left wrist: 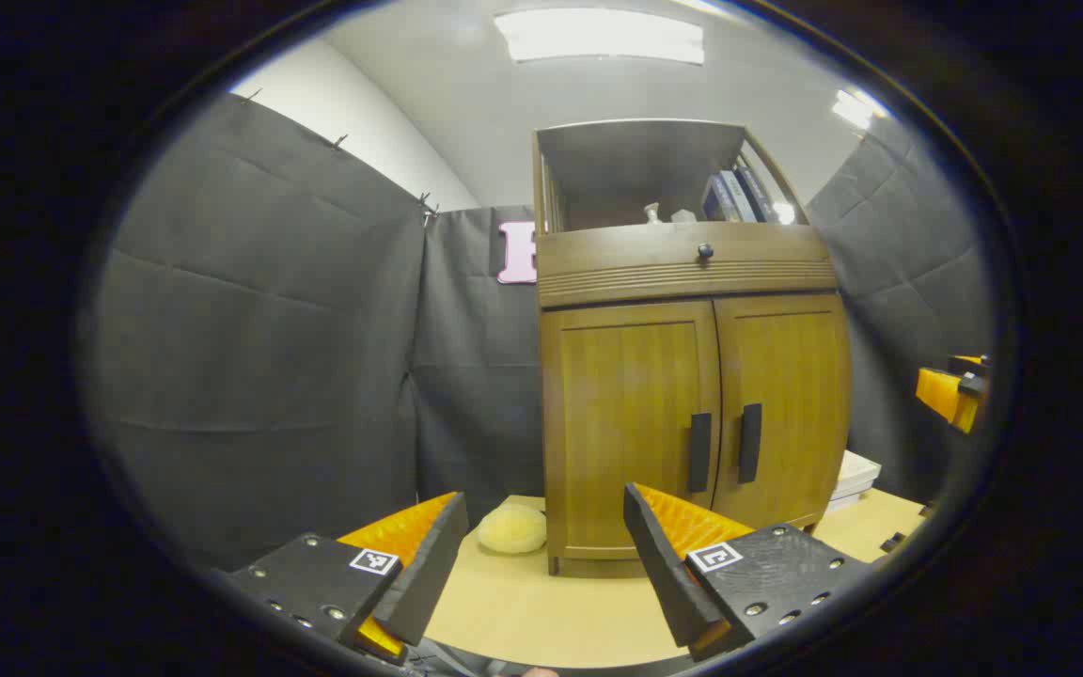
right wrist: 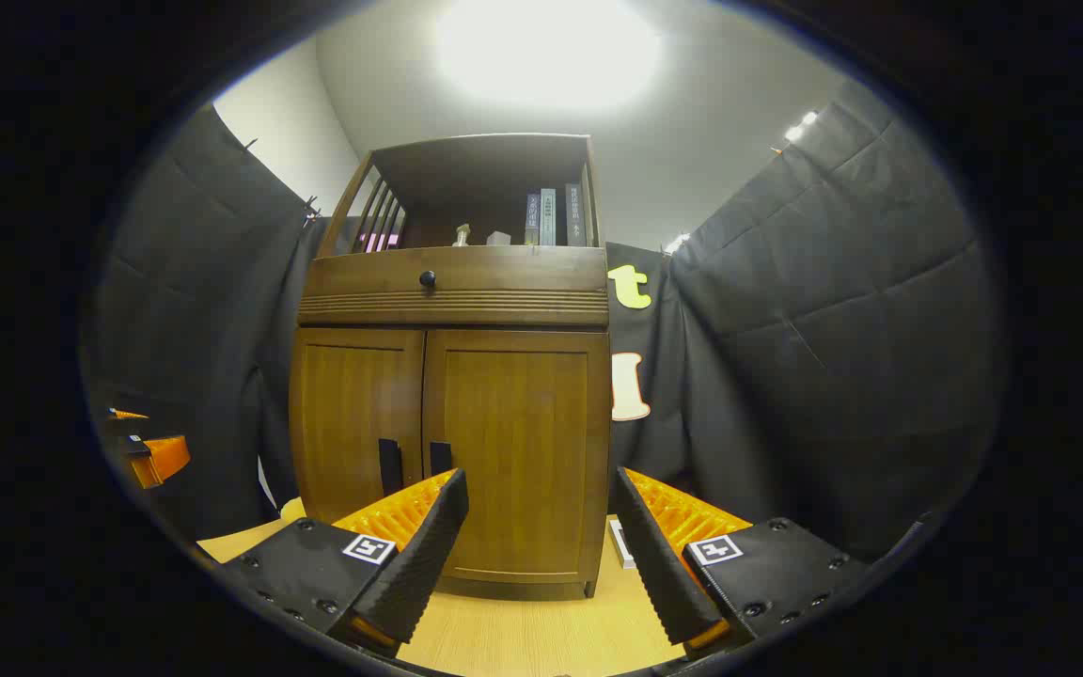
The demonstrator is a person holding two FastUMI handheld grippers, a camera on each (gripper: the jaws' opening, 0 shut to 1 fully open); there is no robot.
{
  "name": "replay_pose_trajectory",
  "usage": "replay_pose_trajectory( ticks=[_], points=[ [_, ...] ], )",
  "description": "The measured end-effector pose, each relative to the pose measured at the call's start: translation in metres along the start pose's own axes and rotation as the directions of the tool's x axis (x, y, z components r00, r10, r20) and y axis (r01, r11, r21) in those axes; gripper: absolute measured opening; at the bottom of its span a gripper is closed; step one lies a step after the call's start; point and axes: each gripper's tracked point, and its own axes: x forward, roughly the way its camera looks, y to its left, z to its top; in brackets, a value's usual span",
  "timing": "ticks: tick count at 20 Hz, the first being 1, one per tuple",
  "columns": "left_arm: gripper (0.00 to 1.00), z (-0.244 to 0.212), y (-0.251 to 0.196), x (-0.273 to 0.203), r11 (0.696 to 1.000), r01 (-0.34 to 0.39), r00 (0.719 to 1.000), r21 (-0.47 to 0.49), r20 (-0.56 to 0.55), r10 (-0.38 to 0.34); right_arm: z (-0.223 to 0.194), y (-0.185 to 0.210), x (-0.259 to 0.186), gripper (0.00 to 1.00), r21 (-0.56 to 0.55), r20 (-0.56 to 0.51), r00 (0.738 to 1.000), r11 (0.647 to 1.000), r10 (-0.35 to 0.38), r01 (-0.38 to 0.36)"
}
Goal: Open the right door of the double-door shoe cabinet with the right hand, and open the left door with the left hand.
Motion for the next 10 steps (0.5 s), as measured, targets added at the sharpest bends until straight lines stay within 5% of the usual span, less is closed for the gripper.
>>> replay_pose_trajectory(
  ticks=[10],
  points=[
    [0.97,0.007,-0.013,-0.008,1.0,0.009,1.0,0.01,0.002,-0.009,-0.004,-0.004,0.0,0.96,-0.002,-0.02,1.0,1.0,0.014,-0.014]
  ],
)
